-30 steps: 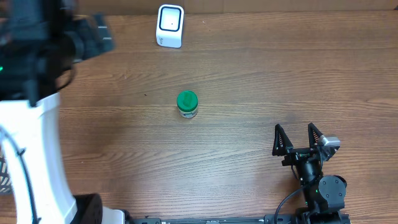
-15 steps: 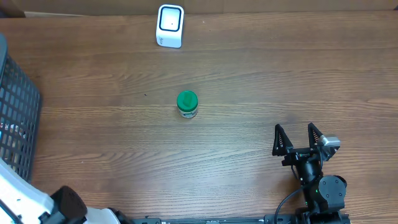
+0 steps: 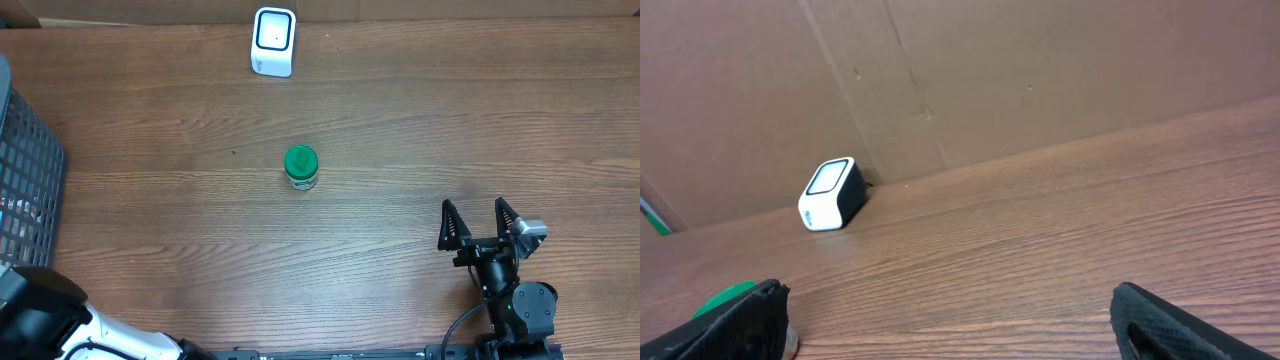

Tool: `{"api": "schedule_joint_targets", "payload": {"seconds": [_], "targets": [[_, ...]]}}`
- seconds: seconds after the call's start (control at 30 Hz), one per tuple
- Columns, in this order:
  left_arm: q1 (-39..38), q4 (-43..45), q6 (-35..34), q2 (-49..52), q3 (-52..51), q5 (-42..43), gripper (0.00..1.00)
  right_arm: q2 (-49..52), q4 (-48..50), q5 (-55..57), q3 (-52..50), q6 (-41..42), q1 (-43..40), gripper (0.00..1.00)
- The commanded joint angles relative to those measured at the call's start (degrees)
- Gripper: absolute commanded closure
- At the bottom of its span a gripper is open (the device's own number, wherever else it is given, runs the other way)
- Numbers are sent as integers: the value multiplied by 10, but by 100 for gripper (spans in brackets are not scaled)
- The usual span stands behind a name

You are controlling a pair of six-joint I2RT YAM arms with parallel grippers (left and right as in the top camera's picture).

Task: Scan the item barcode
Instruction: 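Reach the left gripper into the basket and grasp the brown snack bag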

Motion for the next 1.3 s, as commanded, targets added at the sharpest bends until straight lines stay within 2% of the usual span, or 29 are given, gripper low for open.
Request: {"api": "schedule_joint_targets", "payload": {"seconds": [0.0, 0.23, 0.43, 0.83, 1.07, 1.17, 1.27], "targets": [[-1, 5, 54, 37, 7, 1, 3, -5, 3, 4, -6, -2, 3, 0], [1, 36, 69, 85, -54, 1, 6, -5, 3, 4, -6, -2, 3, 0], [-1, 122, 74, 85, -155, 4, 6, -5, 3, 4, -6, -2, 3, 0], [-3, 327, 157, 85, -350, 19, 1, -5, 3, 4, -6, -2, 3, 0], [-3, 405, 162, 85, -427, 19, 0, -5, 3, 4, -6, -2, 3, 0], [-3, 422, 162, 85, -449, 19, 5, -5, 3, 4, -6, -2, 3, 0], [-3, 422, 162, 85, -453, 18, 24, -5, 3, 4, -6, -2, 3, 0]]}}
